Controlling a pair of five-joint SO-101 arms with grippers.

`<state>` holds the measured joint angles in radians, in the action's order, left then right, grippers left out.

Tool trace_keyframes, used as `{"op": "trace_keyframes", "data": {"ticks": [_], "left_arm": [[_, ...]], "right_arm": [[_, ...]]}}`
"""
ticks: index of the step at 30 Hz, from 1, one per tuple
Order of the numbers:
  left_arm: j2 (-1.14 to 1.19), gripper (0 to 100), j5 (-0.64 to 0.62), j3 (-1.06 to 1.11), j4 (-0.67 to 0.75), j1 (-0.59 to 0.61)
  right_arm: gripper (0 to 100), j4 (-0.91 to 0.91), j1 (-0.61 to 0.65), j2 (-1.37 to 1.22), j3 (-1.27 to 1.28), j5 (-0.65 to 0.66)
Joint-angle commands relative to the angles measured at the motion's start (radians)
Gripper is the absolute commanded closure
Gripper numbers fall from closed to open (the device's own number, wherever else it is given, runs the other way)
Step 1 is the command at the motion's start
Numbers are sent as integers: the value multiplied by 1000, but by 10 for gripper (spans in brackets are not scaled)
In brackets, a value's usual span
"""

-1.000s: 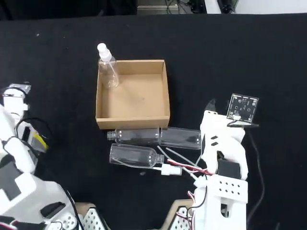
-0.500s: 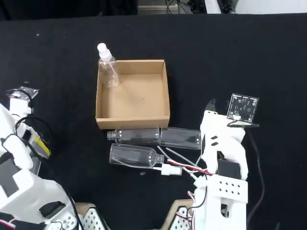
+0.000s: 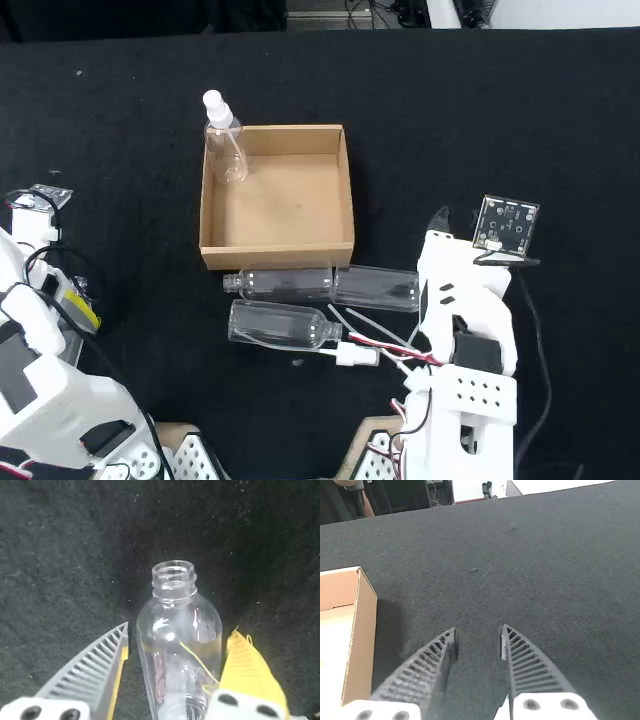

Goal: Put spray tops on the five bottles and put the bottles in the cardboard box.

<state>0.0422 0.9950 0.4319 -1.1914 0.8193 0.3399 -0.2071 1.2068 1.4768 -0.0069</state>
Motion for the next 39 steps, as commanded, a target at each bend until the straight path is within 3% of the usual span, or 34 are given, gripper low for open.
{"op": "trace_keyframes", "data": {"ticks": [1, 4, 10, 14, 18, 22, 26, 33, 39], "left_arm": [[-9, 824, 12, 2, -11, 15], [-15, 964, 12, 36, -11, 13], [-60, 966, -12, -1, -34, 8], [-203, 970, -138, -65, -72, -8], [-373, 970, -356, -77, -51, -65], [-511, 970, -666, -7, 71, -140], [-578, 970, -884, 84, 209, -242], [-582, 970, -1125, 200, 440, -308], [-594, 970, -1181, 372, 615, -312]], "right_arm": [[871, -32, 14, 19, 2, 11], [871, -32, 14, 19, 2, 11], [871, -32, 14, 19, 2, 11], [871, -32, 15, 19, 2, 11], [871, -32, 17, 19, 2, 9], [871, -32, 17, 19, 2, 8], [871, -32, 15, 19, 4, 5], [871, -26, 15, 19, -1, 6], [872, 37, 12, 18, -54, 12]]}}
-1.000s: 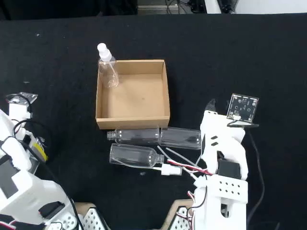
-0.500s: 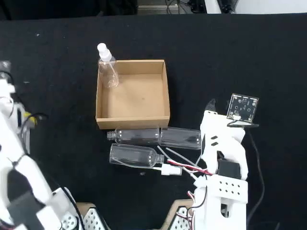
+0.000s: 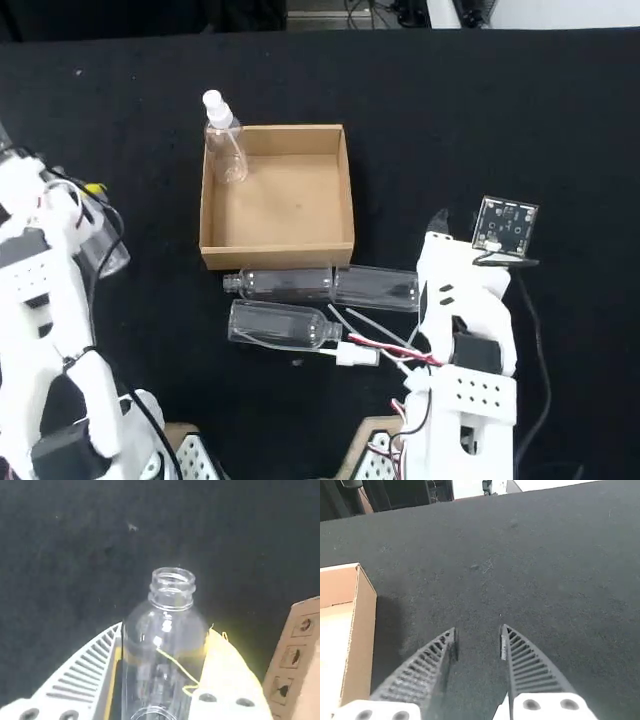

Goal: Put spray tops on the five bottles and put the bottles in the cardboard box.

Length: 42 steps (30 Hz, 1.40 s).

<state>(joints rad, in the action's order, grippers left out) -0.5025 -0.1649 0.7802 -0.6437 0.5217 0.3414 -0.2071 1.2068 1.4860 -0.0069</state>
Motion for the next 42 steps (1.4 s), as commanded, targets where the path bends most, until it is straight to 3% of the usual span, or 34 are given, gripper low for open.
{"op": "trace_keyframes", "data": {"ticks": [1, 9, 13, 15, 18, 28, 38, 42], "left_arm": [[-49, 970, -21, 41, 83, -15], [-49, 970, -21, 99, 63, -62], [-49, 970, -21, 99, 63, -61], [-49, 970, -21, 99, 63, -54], [-51, 970, -21, 105, 63, -53], [-150, 970, -69, 151, 21, -64], [-410, 970, -68, 280, 23, -76], [-439, 970, -68, 297, 23, -76]], "right_arm": [[872, 95, 12, 16, -107, 25], [872, 678, 14, 8, -518, 334], [872, 839, 3, 8, -555, 543], [871, 855, -29, 7, -555, 559], [871, 838, -94, -15, -572, 499], [868, 812, -157, -486, -792, 41], [865, 778, -157, -828, -905, -133], [805, 778, -158, -951, -957, -144]]}}
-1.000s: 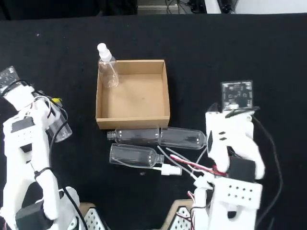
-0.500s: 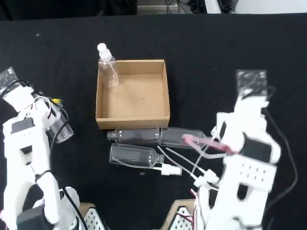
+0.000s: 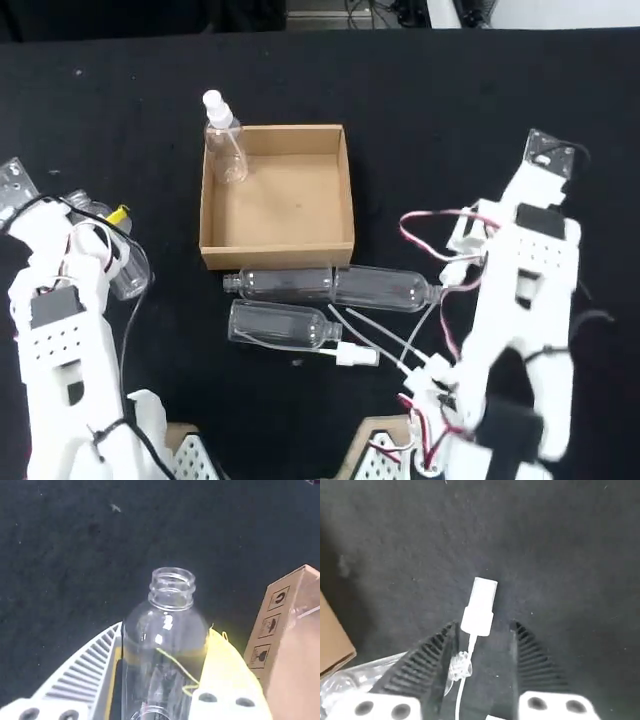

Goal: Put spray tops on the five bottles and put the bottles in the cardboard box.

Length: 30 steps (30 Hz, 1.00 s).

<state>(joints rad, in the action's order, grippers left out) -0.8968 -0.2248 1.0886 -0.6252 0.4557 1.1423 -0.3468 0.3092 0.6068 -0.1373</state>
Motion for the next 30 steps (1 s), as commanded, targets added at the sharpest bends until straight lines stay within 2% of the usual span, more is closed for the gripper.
{"op": "trace_keyframes", "data": {"ticks": [1, 8, 11, 18, 20, 24, 30], "left_arm": [[-44, 970, -8, -8, 5, -10], [-49, 970, -2, 48, 87, -8], [-54, 970, -2, 50, 89, -8], [-54, 970, -2, 48, 87, -8], [-54, 970, -2, 48, 87, -8], [-54, 970, -2, 48, 87, -8], [-54, 970, -2, 50, 87, -8]], "right_arm": [[792, -23, -18, -84, -91, -9], [797, -23, -18, -337, -239, -54], [797, -23, -26, -450, -300, -94], [798, -17, -26, -638, -390, -91], [826, -17, -28, -664, -406, -63], [989, -18, -31, -680, -417, 11], [988, 23, -135, -667, -527, 86]]}}
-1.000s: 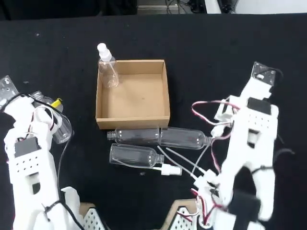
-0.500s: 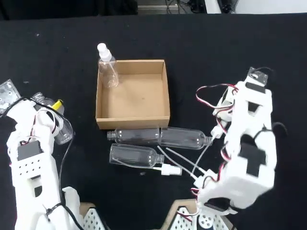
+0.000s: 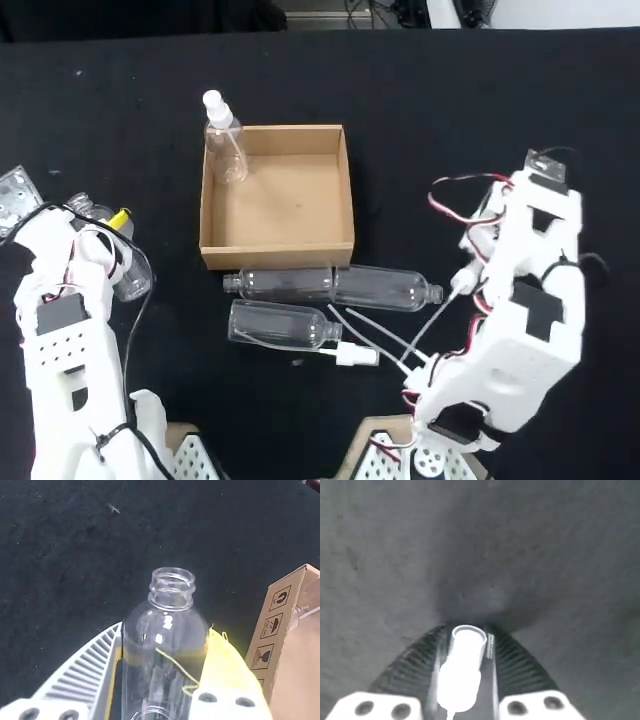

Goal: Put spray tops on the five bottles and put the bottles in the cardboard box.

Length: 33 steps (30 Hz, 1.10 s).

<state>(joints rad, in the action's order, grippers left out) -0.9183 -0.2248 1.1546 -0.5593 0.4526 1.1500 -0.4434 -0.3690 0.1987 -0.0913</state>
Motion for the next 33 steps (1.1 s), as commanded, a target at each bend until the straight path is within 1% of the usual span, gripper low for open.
{"op": "trace_keyframes", "data": {"ticks": [1, 7, 10, 14, 15, 19, 21, 26, 27, 33], "left_arm": [[-32, 970, -2, -16, 21, -5], [-32, 970, -2, -15, 21, -5], [-32, 970, -2, -15, 21, -5], [-32, 970, -2, -15, 21, -5], [-32, 970, -2, -15, 21, -5], [-32, 970, -2, -15, 21, -5], [-32, 970, -2, -15, 21, -5], [-32, 970, -2, -15, 21, -5], [-32, 970, -2, -15, 21, -5], [-32, 970, -2, -15, 21, -1]], "right_arm": [[988, 40, -61, 19, -159, 55], [988, 137, -170, 39, -437, 173], [988, 104, -198, -8, -515, 241], [982, 38, -192, -128, -526, 351], [966, 40, -190, -156, -529, 370], [835, 95, -189, -211, -588, 370], [802, 149, -189, -216, -631, 370], [801, 324, -189, -225, -751, 364], [801, 328, -189, -229, -751, 359], [801, 325, -199, -334, -760, 229]]}}
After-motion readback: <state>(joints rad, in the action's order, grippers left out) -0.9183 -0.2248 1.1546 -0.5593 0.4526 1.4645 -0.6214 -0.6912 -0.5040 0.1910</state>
